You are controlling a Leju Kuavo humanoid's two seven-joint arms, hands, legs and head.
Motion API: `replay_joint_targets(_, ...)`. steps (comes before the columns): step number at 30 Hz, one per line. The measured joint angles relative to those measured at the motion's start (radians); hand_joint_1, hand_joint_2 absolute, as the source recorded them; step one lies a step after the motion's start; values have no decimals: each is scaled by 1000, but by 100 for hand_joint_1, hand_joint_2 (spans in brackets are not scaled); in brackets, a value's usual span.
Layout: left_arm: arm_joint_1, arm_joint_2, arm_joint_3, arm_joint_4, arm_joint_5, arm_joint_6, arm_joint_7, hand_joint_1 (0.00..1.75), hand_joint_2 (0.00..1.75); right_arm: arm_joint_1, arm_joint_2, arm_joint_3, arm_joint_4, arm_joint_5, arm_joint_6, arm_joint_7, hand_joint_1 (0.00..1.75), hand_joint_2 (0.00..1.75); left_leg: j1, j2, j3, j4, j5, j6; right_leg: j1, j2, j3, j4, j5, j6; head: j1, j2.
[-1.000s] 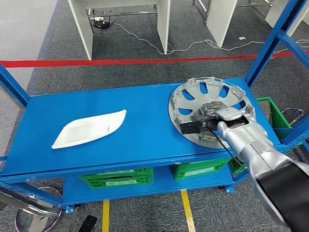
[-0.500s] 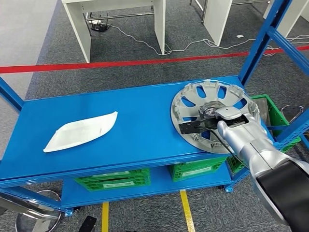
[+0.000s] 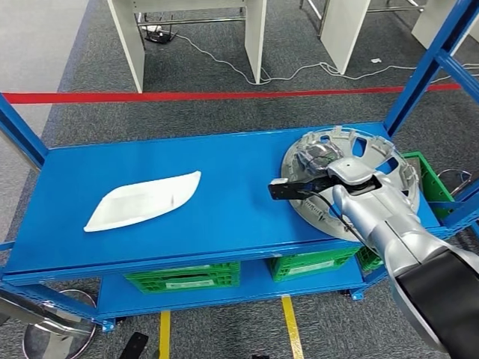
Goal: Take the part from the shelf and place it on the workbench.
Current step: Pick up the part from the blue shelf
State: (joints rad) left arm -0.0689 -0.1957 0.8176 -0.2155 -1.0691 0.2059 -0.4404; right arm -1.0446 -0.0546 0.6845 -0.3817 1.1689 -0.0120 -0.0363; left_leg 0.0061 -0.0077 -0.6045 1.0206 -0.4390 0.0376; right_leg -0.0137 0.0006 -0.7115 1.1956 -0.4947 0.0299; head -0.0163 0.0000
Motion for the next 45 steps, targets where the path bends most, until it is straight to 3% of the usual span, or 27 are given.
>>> replay_joint_targets(2,-2,0,1,0,1,-20,-12,0,175,-8,1,5,-19,3,-10,-8,175,175,-4,0,0,3,-4,-7,2,0,68,-127,45,-6,-1,0)
replay_joint_targets(3,-3,0,3,0,5,-32,-17,0,175,-10,1,9,-28,4,-14,-10,175,175,-5,0,-1,4,-5,-11,4,1,86,-161,50,-8,-1,0)
replay_joint_targets(7,-5,2,17,0,24,-40,-22,0,175,-10,2,22,-59,3,-26,-11,175,175,-5,0,-8,19,-17,-29,1,2,95,-176,45,-21,-2,0)
replay_joint_targets(9,-7,2,23,0,28,-10,-10,0,175,-10,2,29,-78,-1,-38,-10,175,175,-3,1,-41,99,-65,-42,-4,1,99,-178,45,-30,-5,0)
replay_joint_targets(11,-9,2,28,0,32,12,1,0,175,-7,2,38,-98,-4,-55,-8,175,175,-1,1,-101,230,-123,-49,-4,2,101,-178,42,-34,-8,0)
replay_joint_targets(12,-9,2,31,0,34,18,6,0,175,-3,2,42,-109,-5,-65,-7,175,175,0,1,-123,277,-135,-50,-4,2,103,-178,41,-35,-7,0)
replay_joint_targets(13,-9,2,34,0,35,23,11,0,175,1,2,45,-121,-6,-78,-5,175,175,0,2,-132,289,-127,-50,-4,3,105,-177,40,-35,-7,0)
replay_joint_targets(14,-9,2,38,0,36,27,15,0,175,4,1,48,-135,-6,-92,-3,175,175,0,2,-122,262,-99,-49,-4,4,107,-177,38,-34,-7,0)
replay_joint_targets(16,-8,2,42,0,34,36,21,0,175,6,-2,53,-171,-6,-132,6,175,175,0,1,-67,134,-23,-42,-3,6,112,-176,34,-31,-7,0)
replay_joint_targets(18,-9,1,45,0,32,43,25,0,175,7,-9,56,-211,-6,-167,16,175,175,-3,1,-22,33,10,-34,0,8,112,-175,31,-25,-7,0)
replay_joint_targets(21,-8,-1,47,0,30,52,31,0,175,14,-25,61,-269,-2,-193,26,175,175,-4,1,-14,8,4,-22,2,8,108,-176,30,-11,-6,0)
replay_joint_targets(23,-7,-3,48,0,27,59,32,0,175,19,-40,64,-311,2,-210,32,175,175,-1,2,-11,2,7,-12,1,7,92,-150,9,-1,-5,0)
replay_joint_targets(26,-10,-5,49,0,22,68,32,0,175,26,-58,67,-368,6,-220,33,175,175,1,4,-10,-1,7,-1,1,6,3,31,-76,6,-2,0)
replay_joint_targets(27,-10,-6,49,0,22,70,32,0,175,32,-63,68,-383,7,-219,33,175,175,0,5,-9,-1,6,0,1,5,-27,89,-93,6,-3,0)
replay_joint_targets(28,-10,-7,49,0,21,72,32,0,175,38,-68,68,-396,8,-216,33,175,175,0,4,-9,-1,6,1,1,5,-41,114,-91,6,-2,0)
replay_joint_targets(29,-10,-7,49,0,20,72,31,0,175,42,-73,68,-406,8,-213,34,175,175,0,3,-8,-1,6,1,1,5,-37,99,-70,5,-2,0)
replay_joint_targets(31,-10,-9,49,0,18,72,26,0,175,45,-80,68,-423,8,-207,38,175,175,0,2,-5,0,4,-2,1,4,21,-30,2,-1,-2,0)
replay_joint_targets(33,-11,-11,49,0,16,71,21,0,175,44,-84,68,-435,9,-204,43,175,175,-4,1,-6,4,1,-10,3,4,82,-148,40,-6,-3,0)
replay_joint_targets(36,-11,-11,49,0,19,53,12,0,175,49,-87,68,-442,8,-194,47,175,175,-6,0,-10,6,2,-23,5,6,99,-175,40,-16,-4,0)
replay_joint_targets(38,-10,-11,51,0,28,16,-5,0,175,51,-91,68,-440,2,-173,49,175,175,-5,1,-18,29,-17,-34,2,5,100,-177,42,-26,-6,0)
replay_joint_targets(39,-10,-10,53,0,32,-3,-14,0,175,51,-92,68,-435,-3,-162,47,131,175,-3,2,-34,66,-40,-39,-1,5,102,-179,43,-30,-8,0)
replay_joint_targets(42,-8,-11,55,0,36,-28,-25,0,175,57,-94,69,-404,-21,-134,41,0,175,1,3,-116,253,-122,-50,-1,4,103,-179,42,-36,-11,0)
replay_joint_targets(43,-6,-12,56,0,39,-30,-27,0,175,60,-96,69,-390,-28,-125,36,0,175,1,3,-132,286,-127,-51,-1,4,103,-178,42,-36,-12,0)
replay_joint_targets(44,-4,-13,58,0,43,-29,-28,0,175,62,-98,68,-375,-37,-113,31,0,175,1,3,-130,281,-112,-50,-1,5,104,-178,41,-36,-12,0)
replay_joint_targets(45,-3,-14,62,0,49,-23,-28,0,175,63,-102,68,-360,-46,-100,24,0,175,1,3,-111,239,-80,-47,-1,5,105,-178,41,-35,-12,0)
